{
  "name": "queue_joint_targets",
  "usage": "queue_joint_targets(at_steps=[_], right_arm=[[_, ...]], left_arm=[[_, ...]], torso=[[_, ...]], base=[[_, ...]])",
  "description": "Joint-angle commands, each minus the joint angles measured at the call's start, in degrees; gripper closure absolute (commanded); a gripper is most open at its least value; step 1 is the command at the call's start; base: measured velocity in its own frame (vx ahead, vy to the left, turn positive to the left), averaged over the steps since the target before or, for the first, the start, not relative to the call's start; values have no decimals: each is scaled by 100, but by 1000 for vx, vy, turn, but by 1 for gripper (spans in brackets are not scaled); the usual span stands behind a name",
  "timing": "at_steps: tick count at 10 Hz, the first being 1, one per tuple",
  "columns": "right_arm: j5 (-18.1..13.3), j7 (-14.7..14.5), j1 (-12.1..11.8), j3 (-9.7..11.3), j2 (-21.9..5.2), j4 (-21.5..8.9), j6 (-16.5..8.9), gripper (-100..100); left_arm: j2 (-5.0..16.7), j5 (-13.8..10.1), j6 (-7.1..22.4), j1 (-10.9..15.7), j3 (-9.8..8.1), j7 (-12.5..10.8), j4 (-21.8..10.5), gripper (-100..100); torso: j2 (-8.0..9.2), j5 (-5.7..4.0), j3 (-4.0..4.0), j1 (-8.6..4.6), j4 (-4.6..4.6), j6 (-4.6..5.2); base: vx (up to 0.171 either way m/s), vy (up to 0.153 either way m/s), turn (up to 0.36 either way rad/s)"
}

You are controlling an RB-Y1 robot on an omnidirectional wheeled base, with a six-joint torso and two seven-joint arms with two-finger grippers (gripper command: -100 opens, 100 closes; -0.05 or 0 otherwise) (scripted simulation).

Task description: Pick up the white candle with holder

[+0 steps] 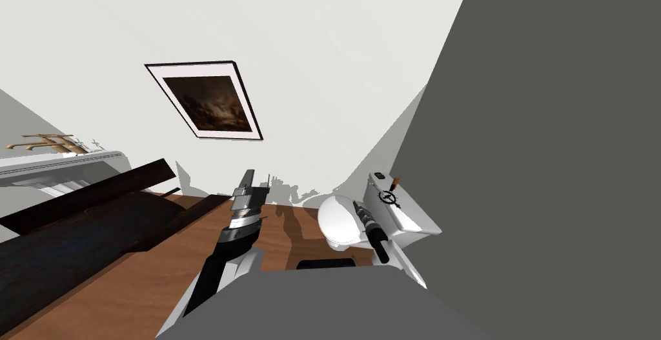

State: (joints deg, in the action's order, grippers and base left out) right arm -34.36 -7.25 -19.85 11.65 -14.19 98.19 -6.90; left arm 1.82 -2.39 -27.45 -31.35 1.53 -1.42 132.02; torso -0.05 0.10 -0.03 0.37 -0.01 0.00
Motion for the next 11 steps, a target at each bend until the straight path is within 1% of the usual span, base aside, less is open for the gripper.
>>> queue_joint_targets(at_steps=[1,2,3,4,5,6,7,8,9,10,11], right_arm=[[-143,-23,13,42,-72,-154,-228,-100],[-392,-85,150,152,-163,-457,-424,-100],[-436,-85,150,152,-163,-474,-539,-100],[-625,-149,291,264,-251,-626,-815,-100],[-733,-149,291,264,-251,-764,-855,-100],[-886,-215,436,378,-335,-980,-1109,-100],[-1035,-215,436,378,-335,-1130,-1173,-100],[-1213,-282,585,492,-415,-1285,-1407,-100],[-1340,-282,585,492,-415,-1410,-1494,-100],[-1550,-351,737,606,-490,-1660,-1670,-100],[-1647,-351,737,606,-490,-1794,-1780,-100]], left_arm=[[0,0,0,0,0,0,0,0],[0,0,0,0,0,0,0,0],[0,0,0,0,0,0,0,0],[0,0,0,0,0,0,0,0],[0,0,0,0,0,0,0,0],[0,0,0,0,0,0,0,0],[0,0,0,0,0,0,0,0],[0,0,0,0,0,0,0,0],[0,0,0,0,0,0,0,0],[0,0,0,0,-1,0,0,0],[0,0,0,0,-1,0,0,0]], torso=[[0,0,0,0,0,0],[-3,1,-2,-4,-1,2],[-4,1,-3,-1,-1,1],[-1,0,-1,-9,-1,2],[-2,-1,-1,-7,-1,1],[1,-1,0,-10,-1,2],[2,-1,1,-12,0,2],[3,-1,1,-14,0,3],[-3,-1,-2,-12,-1,2],[-2,-2,-2,-18,-1,3],[-1,-2,-1,-17,-1,2]], base=[[33,93,13],[36,100,31],[25,76,12],[26,86,27],[17,78,16],[15,70,29],[19,65,15],[37,73,17],[29,58,10],[25,59,17],[19,49,12]])
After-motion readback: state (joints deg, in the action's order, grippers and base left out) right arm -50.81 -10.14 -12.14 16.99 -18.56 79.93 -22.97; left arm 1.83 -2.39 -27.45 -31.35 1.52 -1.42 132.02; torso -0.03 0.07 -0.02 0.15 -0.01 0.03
